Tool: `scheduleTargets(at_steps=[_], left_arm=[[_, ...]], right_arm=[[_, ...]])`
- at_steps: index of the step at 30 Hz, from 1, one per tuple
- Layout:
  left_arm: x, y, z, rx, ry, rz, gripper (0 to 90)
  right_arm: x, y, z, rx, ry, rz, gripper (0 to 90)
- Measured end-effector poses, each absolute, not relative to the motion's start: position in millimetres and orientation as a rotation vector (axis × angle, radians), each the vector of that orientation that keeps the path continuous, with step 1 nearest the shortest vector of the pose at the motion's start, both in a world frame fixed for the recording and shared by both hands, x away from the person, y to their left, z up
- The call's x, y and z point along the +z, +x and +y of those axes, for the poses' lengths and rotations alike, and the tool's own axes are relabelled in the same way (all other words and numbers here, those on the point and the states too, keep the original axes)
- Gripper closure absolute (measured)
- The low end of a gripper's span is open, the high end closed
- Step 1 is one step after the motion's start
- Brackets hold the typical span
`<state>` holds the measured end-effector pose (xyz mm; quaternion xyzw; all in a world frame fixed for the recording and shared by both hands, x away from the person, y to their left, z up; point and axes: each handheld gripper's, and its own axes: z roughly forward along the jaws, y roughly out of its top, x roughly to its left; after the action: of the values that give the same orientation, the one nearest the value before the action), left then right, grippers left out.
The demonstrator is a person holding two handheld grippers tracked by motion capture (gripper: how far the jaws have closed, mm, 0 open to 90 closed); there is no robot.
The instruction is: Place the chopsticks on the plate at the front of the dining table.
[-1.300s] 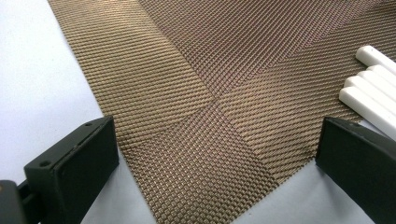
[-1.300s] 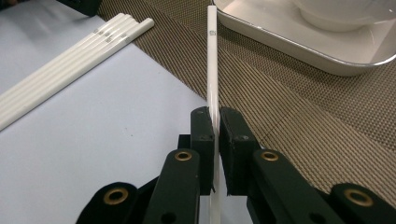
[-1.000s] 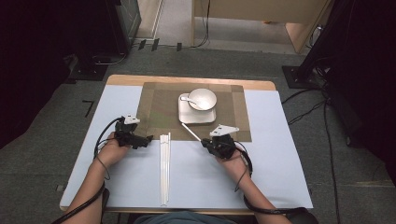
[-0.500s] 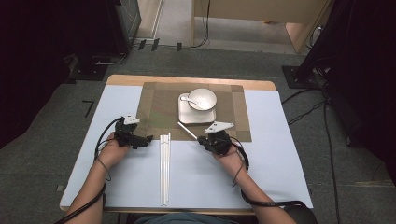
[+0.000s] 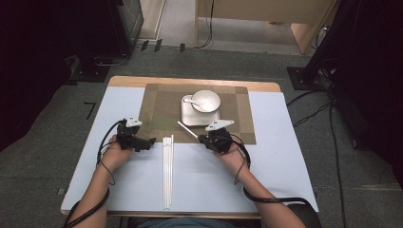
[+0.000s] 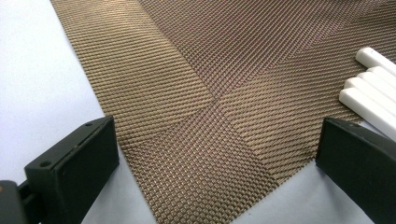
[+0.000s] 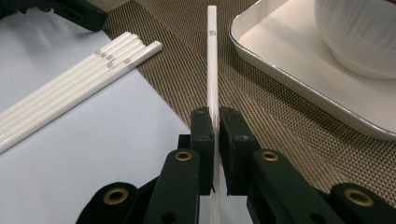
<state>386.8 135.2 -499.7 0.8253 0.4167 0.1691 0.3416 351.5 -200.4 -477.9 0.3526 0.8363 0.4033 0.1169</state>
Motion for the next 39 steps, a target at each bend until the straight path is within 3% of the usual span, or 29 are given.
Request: scheduleTargets(at_steps=[39], left_arm=[[-500,384,135,0.462,2.134,1.101,0.0]], right_arm=[[-475,382,-184,1.188,0.991,2.476,85.4]])
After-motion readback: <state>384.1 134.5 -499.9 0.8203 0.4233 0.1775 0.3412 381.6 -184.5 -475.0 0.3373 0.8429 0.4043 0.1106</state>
